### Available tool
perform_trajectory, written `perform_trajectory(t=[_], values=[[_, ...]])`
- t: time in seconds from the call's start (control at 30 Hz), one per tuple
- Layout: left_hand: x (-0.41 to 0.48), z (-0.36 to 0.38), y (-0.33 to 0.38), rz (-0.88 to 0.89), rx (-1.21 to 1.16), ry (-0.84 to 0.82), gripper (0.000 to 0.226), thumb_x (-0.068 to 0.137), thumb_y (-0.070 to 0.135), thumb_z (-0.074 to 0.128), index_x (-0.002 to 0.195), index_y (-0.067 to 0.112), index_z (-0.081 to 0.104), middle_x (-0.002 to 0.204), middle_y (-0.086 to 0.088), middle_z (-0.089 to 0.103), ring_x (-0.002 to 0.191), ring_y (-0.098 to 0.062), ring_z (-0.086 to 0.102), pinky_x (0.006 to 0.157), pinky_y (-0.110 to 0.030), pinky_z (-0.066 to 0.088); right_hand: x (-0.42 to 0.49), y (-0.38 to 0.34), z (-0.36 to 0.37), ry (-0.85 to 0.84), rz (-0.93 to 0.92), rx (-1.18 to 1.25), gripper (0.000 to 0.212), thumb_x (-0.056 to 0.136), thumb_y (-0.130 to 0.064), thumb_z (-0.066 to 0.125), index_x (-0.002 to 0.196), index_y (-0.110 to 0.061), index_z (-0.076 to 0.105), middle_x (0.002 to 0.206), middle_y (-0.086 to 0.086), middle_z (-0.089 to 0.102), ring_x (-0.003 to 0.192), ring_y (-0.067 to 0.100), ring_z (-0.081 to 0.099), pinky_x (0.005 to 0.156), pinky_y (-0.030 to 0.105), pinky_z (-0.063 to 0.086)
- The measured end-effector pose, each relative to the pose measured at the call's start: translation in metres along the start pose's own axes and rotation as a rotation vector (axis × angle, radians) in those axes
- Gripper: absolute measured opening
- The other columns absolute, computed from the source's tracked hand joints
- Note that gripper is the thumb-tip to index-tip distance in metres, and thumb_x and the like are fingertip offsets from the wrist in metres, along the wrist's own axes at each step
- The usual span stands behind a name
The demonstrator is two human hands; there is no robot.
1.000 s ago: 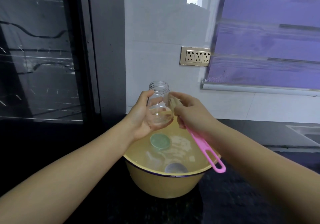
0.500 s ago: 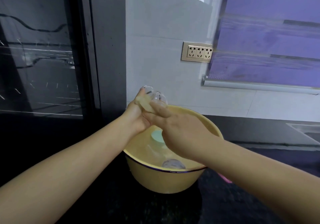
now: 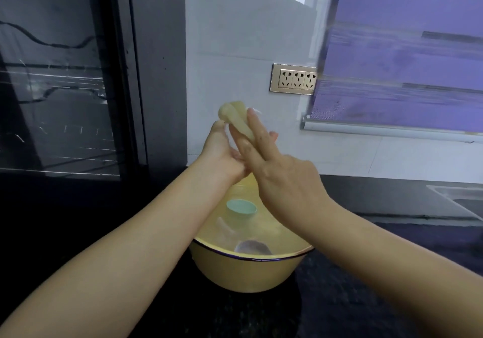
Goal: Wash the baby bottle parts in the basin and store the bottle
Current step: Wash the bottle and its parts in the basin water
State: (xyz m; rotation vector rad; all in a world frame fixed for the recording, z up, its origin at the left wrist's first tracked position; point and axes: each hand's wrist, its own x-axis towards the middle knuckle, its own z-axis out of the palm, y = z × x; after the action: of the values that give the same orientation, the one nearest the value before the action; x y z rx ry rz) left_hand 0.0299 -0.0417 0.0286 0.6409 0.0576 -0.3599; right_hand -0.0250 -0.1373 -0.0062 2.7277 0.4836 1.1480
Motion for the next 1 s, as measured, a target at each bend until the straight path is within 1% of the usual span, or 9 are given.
perform_trajectory(t=[0.1, 0.2, 0.3, 0.4, 0.6, 0.73, 0.8, 0.9, 1.0], values=[[-0.002, 0.010, -0.006, -0.023, 0.020, -0.011, 0.035, 0.096, 0.034, 0.047, 0.082, 0.004, 0.056, 0.058, -0.014, 0.068, 0.079, -0.034, 0.063, 0.078, -0.037, 0.052, 0.002, 0.003, -0.005, -0.063, 0.035, 0.056, 0.073, 0.079, 0.001, 0.028, 0.147, -0.026, 0.031, 0.159, 0.007, 0.012, 0.039, 0.025, 0.034, 0.035, 0.021, 0.014], [0.003, 0.007, -0.008, -0.051, 0.018, -0.047, 0.035, 0.095, 0.032, 0.045, 0.094, 0.003, 0.064, 0.079, -0.011, 0.070, 0.085, -0.029, 0.065, 0.088, -0.033, 0.051, 0.003, 0.010, -0.011, -0.203, 0.154, 0.109, 0.082, 0.087, -0.001, 0.034, 0.149, -0.040, -0.003, 0.158, -0.006, -0.016, 0.060, 0.030, 0.053, 0.044, 0.029, 0.032], [0.010, 0.000, -0.010, -0.081, -0.011, -0.055, 0.023, 0.093, 0.022, 0.046, 0.108, 0.014, 0.062, 0.092, -0.004, 0.067, 0.085, -0.021, 0.065, 0.087, -0.026, 0.051, 0.002, 0.015, -0.011, -0.234, 0.182, 0.121, 0.082, 0.088, -0.002, 0.032, 0.147, -0.044, -0.007, 0.157, -0.011, -0.019, 0.072, 0.031, 0.061, 0.050, 0.030, 0.036], [0.010, -0.005, -0.011, -0.046, -0.042, -0.017, 0.024, 0.093, 0.020, 0.048, 0.104, 0.006, 0.064, 0.091, -0.012, 0.066, 0.083, -0.029, 0.064, 0.075, -0.034, 0.058, 0.002, 0.031, 0.001, -0.280, 0.240, 0.110, 0.081, 0.087, -0.002, 0.029, 0.148, -0.041, -0.005, 0.157, -0.015, -0.018, 0.081, 0.029, 0.063, 0.055, 0.031, 0.038], [0.013, -0.021, 0.004, -0.034, 0.136, 0.019, 0.017, 0.088, 0.021, 0.053, 0.090, 0.006, 0.061, 0.083, -0.015, 0.061, 0.075, -0.030, 0.061, 0.071, -0.045, 0.058, 0.000, 0.055, 0.024, -0.624, 0.226, 0.238, 0.087, 0.080, 0.005, 0.035, 0.149, -0.041, 0.009, 0.156, -0.009, 0.022, 0.121, 0.024, 0.051, 0.084, 0.030, 0.047], [0.018, -0.033, 0.009, -0.093, 0.255, 0.037, 0.039, 0.086, 0.031, 0.060, 0.120, 0.014, 0.058, 0.112, -0.012, 0.059, 0.092, -0.029, 0.062, 0.073, -0.049, 0.057, 0.006, 0.051, 0.020, -0.855, 0.289, 0.431, 0.072, 0.085, 0.004, 0.034, 0.144, -0.037, 0.033, 0.140, 0.000, 0.045, 0.062, 0.017, 0.064, 0.066, 0.031, 0.058], [0.017, -0.034, 0.009, -0.097, 0.290, 0.034, 0.033, 0.086, 0.032, 0.061, 0.116, 0.018, 0.059, 0.127, -0.013, 0.055, 0.102, -0.031, 0.061, 0.072, -0.051, 0.057, 0.009, 0.050, 0.017, -0.910, 0.271, 0.477, 0.059, 0.087, -0.004, 0.040, 0.136, -0.037, 0.046, 0.132, -0.002, 0.051, 0.060, 0.015, 0.066, 0.075, 0.031, 0.058], [0.017, -0.032, 0.008, -0.091, 0.300, 0.036, 0.021, 0.089, 0.031, 0.059, 0.105, 0.018, 0.056, 0.129, -0.019, 0.053, 0.101, -0.036, 0.061, 0.075, -0.051, 0.054, 0.011, 0.051, 0.017, -0.854, 0.219, 0.446, 0.041, 0.088, -0.026, 0.060, 0.129, -0.031, 0.055, 0.123, -0.005, 0.061, 0.097, 0.015, 0.064, 0.091, 0.025, 0.045], [0.019, -0.029, 0.006, -0.069, 0.323, 0.051, 0.032, 0.091, 0.034, 0.057, 0.118, 0.017, 0.053, 0.118, -0.026, 0.058, 0.094, -0.042, 0.062, 0.074, -0.054, 0.052, 0.012, 0.051, 0.016, -0.636, 0.368, 0.719, 0.069, 0.076, -0.039, 0.074, 0.136, -0.029, 0.041, 0.114, -0.003, 0.060, 0.100, 0.012, 0.059, 0.085, 0.022, 0.042]])
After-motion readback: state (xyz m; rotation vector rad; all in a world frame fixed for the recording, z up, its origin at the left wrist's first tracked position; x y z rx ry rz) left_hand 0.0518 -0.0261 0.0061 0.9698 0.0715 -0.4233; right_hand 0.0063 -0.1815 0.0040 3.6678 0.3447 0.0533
